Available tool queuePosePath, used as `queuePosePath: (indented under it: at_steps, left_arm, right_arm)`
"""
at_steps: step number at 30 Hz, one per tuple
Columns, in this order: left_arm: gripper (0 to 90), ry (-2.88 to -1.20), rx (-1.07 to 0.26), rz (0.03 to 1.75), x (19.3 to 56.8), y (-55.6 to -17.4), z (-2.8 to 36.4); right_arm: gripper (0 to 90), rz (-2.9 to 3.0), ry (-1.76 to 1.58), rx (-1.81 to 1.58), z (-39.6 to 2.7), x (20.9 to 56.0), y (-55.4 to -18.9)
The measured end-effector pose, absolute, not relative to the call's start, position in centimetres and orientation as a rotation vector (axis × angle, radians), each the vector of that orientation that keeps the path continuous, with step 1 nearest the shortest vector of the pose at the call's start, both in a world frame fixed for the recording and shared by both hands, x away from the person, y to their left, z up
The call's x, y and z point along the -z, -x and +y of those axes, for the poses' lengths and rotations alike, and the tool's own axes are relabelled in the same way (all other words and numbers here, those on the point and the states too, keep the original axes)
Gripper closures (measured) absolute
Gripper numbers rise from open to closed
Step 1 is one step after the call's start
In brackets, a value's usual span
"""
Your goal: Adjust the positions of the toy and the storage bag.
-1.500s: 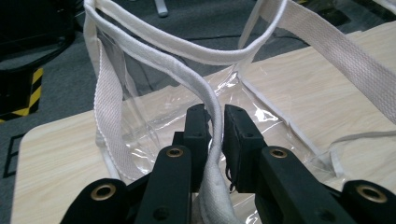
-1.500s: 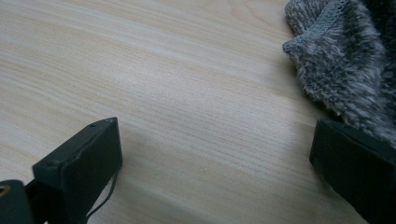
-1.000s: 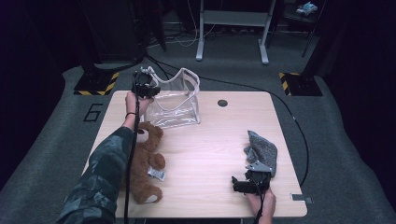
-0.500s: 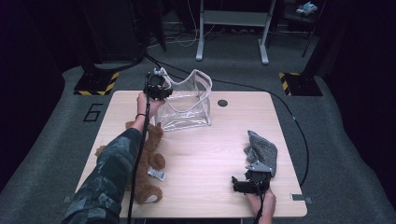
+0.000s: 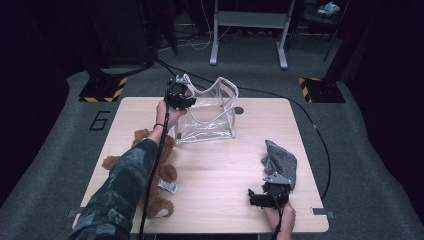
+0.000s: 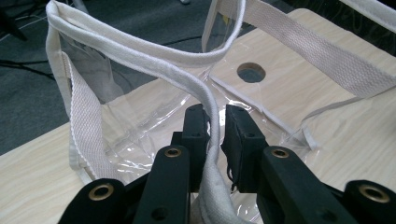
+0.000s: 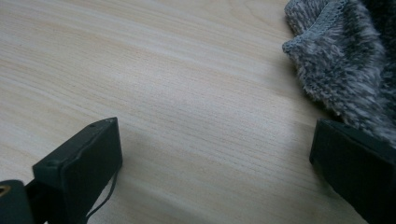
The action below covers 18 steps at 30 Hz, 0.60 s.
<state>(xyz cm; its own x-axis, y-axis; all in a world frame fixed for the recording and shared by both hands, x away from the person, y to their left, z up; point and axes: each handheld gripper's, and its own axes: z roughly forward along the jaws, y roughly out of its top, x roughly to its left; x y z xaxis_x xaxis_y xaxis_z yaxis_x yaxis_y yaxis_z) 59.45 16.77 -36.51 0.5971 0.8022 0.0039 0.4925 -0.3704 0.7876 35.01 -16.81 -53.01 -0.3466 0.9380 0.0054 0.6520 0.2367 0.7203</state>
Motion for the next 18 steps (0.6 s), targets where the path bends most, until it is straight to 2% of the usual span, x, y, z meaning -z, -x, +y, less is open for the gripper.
queuePosePath:
  at_steps: [18]
  left_arm:
    - [76.9, -2.038, -0.429, 0.949, 36.6, -58.0, 14.9]
  right_arm:
    - [1.4, 2.074, -1.456, -0.889, -16.8, 53.1, -35.1]
